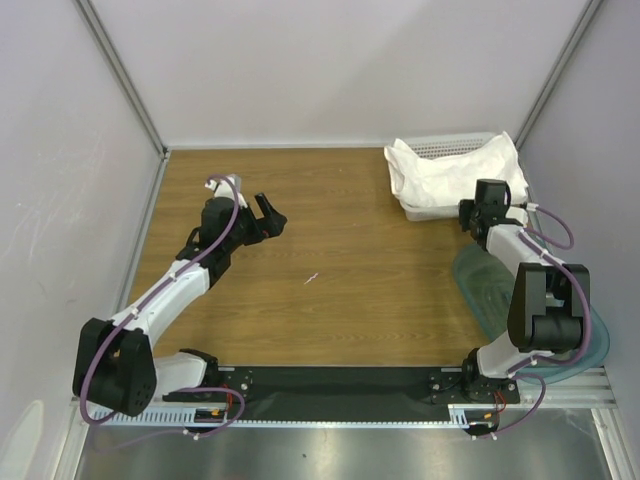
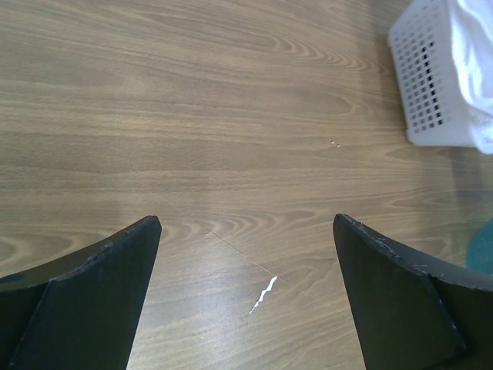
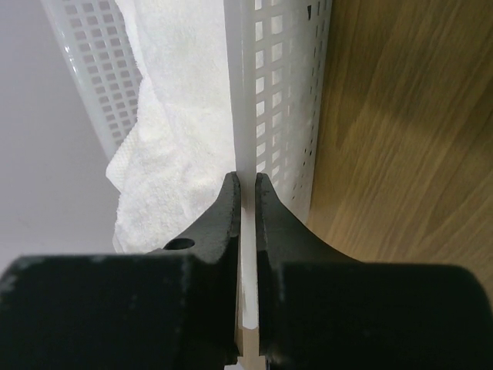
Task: Fold and stack the towels
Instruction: Neatly place the folded towel into the bin
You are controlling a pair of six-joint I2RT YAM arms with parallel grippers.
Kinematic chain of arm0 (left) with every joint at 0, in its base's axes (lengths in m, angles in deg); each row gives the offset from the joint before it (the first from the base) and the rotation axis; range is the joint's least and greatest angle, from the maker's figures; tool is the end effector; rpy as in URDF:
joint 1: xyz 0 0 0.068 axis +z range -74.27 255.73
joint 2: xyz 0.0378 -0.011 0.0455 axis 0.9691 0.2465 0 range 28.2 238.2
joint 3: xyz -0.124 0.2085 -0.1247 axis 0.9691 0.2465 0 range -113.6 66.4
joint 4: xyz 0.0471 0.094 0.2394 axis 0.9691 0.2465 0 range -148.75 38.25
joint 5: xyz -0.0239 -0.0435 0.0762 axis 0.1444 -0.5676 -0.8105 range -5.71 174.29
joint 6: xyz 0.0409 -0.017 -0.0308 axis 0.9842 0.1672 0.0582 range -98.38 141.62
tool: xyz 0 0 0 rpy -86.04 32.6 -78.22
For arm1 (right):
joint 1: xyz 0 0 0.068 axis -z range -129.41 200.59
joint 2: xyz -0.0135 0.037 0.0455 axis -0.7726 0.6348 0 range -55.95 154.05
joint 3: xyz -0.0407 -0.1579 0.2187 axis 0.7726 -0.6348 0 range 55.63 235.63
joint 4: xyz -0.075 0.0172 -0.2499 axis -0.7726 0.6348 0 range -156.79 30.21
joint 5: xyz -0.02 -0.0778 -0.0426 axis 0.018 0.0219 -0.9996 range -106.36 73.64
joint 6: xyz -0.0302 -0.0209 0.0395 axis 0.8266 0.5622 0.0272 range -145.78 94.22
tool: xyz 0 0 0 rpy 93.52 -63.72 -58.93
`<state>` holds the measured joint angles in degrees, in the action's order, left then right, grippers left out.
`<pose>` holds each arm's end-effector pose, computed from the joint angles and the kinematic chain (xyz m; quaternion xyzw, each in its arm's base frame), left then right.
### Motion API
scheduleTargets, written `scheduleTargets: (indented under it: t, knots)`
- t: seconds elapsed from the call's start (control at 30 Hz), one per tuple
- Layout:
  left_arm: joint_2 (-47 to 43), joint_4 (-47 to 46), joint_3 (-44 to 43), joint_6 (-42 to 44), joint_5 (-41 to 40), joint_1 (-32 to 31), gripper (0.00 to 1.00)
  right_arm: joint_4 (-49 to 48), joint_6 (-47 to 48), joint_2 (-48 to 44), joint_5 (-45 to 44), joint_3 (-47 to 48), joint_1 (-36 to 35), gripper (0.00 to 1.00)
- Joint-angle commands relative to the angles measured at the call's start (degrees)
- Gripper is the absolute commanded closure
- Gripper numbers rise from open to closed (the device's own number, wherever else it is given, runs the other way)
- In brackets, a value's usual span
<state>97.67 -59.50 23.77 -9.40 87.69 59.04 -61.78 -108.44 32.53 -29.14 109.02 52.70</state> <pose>0.2596 -0.0799 0.2555 -0.0902 0.8434 -0.2369 0.4737 0.3306 -0.0200 0.2156 0.6421 0.6340 0.1940 0.3850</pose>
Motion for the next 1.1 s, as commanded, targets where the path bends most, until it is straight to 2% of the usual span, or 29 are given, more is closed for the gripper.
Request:
scheduleTargets:
  t: [0.0,0.13,0.2,0.3,0.37,0.4,0.43,0.53,0.63,0.8,0.93,1.07]
  knots:
    - [0.66,-1.36,-1.58,0.00,0.56,0.52,0.00,-2.02,-3.57,1.24,-7.97,2.60,2.72,1.00]
    - [1.37,-1.62,-1.75,-0.09,0.82,0.69,0.00,-3.34,-4.62,3.44,-8.23,4.36,4.65,1.00]
    - [1.63,-1.44,-1.84,-0.09,1.26,0.78,0.00,-7.10,-2.00,5.02,-5.08,5.40,6.23,1.00]
    - [1.63,-0.92,-2.28,0.18,1.17,0.95,0.00,-3.54,1.61,8.27,0.72,9.96,7.73,0.99]
    - [1.63,-0.65,-2.54,0.09,1.26,1.22,0.00,0.86,3.81,8.55,2.13,11.30,8.35,0.83]
    - [1.54,-0.22,-2.89,0.09,1.52,1.31,0.00,1.92,4.51,7.93,2.05,11.48,8.26,0.70]
    - [1.37,-0.13,-3.07,0.18,1.78,1.39,0.00,2.80,5.13,7.23,2.31,11.13,8.26,0.52]
    - [1.10,-0.21,-3.51,0.44,2.58,1.48,0.00,2.72,7.67,3.37,4.42,9.99,8.44,0.26]
    - [0.84,-0.04,-3.86,0.96,3.54,1.48,0.00,2.72,12.67,-1.20,8.98,10.33,8.88,0.15]
    - [-0.74,0.31,-2.81,1.14,3.11,1.48,0.00,6.84,24.08,-9.88,17.17,9.90,7.21,0.13]
    - [-2.23,0.23,-0.35,0.62,3.37,1.48,0.00,14.12,27.45,-17.88,9.10,4.99,4.75,0.12]
    - [-3.38,0.31,1.50,0.18,3.28,1.48,0.00,15.64,25.09,-25.46,1.89,-4.24,3.25,0.12]
